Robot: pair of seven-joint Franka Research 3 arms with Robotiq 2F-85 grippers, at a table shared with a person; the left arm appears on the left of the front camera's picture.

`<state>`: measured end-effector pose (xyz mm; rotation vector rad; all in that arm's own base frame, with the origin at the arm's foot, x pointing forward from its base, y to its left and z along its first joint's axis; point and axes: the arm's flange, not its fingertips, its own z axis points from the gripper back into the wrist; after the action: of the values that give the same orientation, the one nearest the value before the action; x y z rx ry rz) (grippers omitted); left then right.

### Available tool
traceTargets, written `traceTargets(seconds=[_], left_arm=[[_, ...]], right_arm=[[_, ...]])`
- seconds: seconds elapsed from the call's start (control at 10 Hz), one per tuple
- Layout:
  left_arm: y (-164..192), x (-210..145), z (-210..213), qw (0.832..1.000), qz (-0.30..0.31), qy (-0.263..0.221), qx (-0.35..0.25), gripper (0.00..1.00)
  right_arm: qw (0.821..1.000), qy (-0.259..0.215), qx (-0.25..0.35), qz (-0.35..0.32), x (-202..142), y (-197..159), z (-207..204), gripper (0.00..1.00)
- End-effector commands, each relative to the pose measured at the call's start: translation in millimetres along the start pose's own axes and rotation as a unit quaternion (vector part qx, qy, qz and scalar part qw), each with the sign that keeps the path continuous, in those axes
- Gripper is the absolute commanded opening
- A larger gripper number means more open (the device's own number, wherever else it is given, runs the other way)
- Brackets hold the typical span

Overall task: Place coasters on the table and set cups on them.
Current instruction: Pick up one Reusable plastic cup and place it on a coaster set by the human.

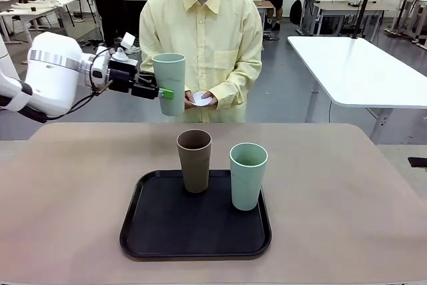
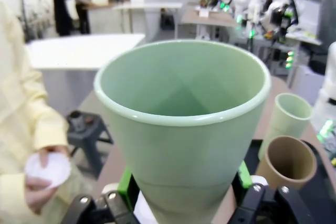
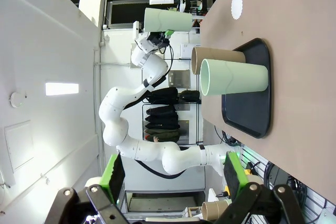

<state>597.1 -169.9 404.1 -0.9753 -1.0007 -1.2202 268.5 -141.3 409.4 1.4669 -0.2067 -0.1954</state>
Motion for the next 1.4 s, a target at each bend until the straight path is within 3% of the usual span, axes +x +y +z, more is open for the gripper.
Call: traceTargets(seconds=[0.0,0.4,1.3], left_arm=[[13,2,-20,1.000,-0.011,-0.005,0.000,0.85],[18,-6,-43,1.000,-0.020,-0.005,-0.006,0.85],[12,-10,-40,1.000,-0.006,0.003,-0.017,0.85]], right_arm=[[1.000,0.000,0.006,0.002,0,0,1,1.00],[1.000,0.000,0.006,0.002,0,0,1,1.00],[1.000,0.000,0.006,0.002,0,0,1,1.00]])
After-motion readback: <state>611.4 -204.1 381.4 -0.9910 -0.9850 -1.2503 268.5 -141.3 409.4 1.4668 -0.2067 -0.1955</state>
